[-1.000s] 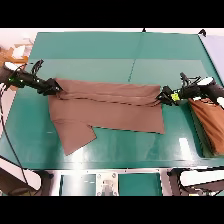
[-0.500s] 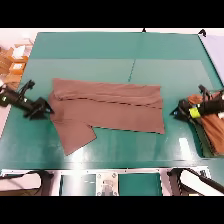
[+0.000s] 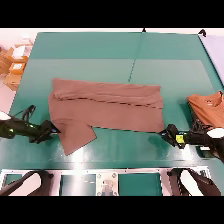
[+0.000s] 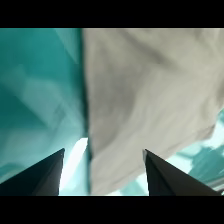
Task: Fold the shirts.
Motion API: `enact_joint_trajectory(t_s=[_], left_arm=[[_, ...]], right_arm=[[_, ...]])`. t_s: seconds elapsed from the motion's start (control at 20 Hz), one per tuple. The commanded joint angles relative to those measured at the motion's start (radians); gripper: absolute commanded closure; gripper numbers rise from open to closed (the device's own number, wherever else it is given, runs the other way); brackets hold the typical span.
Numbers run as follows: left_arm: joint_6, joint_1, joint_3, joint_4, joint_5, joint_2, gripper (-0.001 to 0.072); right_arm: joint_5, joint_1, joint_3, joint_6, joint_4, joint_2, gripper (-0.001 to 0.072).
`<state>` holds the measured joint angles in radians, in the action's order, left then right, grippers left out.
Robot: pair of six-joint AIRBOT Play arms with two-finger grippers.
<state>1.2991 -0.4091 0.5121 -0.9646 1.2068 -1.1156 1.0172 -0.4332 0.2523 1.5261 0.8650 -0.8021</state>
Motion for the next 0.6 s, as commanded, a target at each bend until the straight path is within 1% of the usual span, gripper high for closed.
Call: enact_joint_trajectory(t_s=[0.0,0.05,0.1,0.15,0.2,0.25,0.3,0.35,0.4,0.5,0.55], left_arm=[[-0.025,0.046,-0.087,0.121,-0.162,-0.019,0.0133],[-0.033,0.072,-0.089,0.161,-0.179,-0.041,0.0135],[-0.065,0.092,-0.088,0.206,-0.195,-0.053,0.0224],[-0.089,0.104,-0.088,0.244,-0.211,-0.056,0.0355],[-0.105,0.104,-0.085,0.271,-0.212,-0.056,0.0600],[-0.107,0.104,-0.070,0.266,-0.194,-0.055,0.0679],[-0.106,0.104,-0.053,0.255,-0.166,-0.047,0.0680],[-0.103,0.104,-0.028,0.241,-0.126,-0.035,0.0680],[-0.100,0.104,-0.001,0.224,-0.086,-0.018,0.0680],[-0.037,0.104,0.048,0.148,-0.016,0.056,0.0681],[-0.001,0.104,0.060,0.102,0.022,0.108,0.0681]], right_arm=[[-0.201,0.043,-0.073,-0.046,-0.163,0.011,0.0339],[-0.238,0.067,-0.073,-0.046,-0.181,0.003,0.0339],[-0.270,0.094,-0.073,-0.046,-0.203,-0.010,0.0339],[-0.293,0.119,-0.073,-0.046,-0.225,-0.026,0.0340],[-0.312,0.142,-0.072,-0.046,-0.253,-0.048,0.0351],[-0.321,0.157,-0.071,-0.047,-0.273,-0.064,0.0459],[-0.312,0.164,-0.064,-0.053,-0.274,-0.073,0.0659],[-0.294,0.162,-0.052,-0.097,-0.265,-0.071,0.0697],[-0.263,0.151,-0.027,-0.109,-0.238,-0.072,0.0698],[-0.177,0.094,0.050,-0.108,-0.164,-0.071,0.0699],[-0.117,0.055,0.098,-0.090,-0.110,-0.071,0.0699]])
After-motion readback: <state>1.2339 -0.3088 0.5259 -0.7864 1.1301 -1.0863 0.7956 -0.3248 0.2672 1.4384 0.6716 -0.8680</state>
